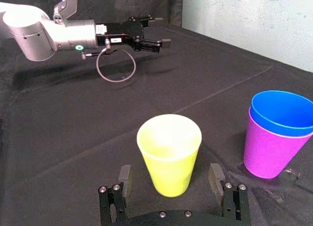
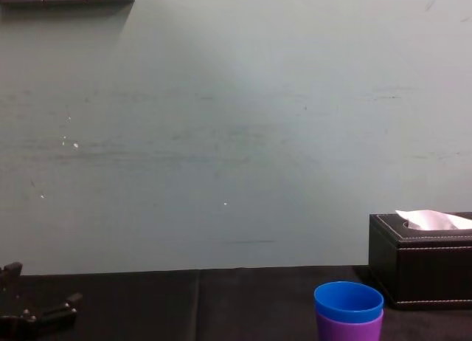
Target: Stack the three plastic cups sequentially using one hand.
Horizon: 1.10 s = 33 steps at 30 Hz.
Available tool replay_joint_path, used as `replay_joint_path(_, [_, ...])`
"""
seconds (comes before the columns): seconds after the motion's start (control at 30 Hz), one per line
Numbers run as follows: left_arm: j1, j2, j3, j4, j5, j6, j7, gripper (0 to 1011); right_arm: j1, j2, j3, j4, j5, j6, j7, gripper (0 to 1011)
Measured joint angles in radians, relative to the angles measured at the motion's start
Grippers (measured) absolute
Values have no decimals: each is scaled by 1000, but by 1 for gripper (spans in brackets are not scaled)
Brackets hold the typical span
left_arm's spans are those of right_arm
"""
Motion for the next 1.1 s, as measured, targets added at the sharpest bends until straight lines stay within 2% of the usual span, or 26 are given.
replay_joint_path(0.3, [0,0,0,0,0,0,0,1011,45,-25,-29,35,-11,16,4,1000])
replay_joint_path(0.6, [0,0,0,0,0,0,0,1011,96,-56,-67,67,-45,32,2,1000])
replay_joint_path(1.1, [0,0,0,0,0,0,0,1011,154,-104,-95,120,-52,44,3,1000])
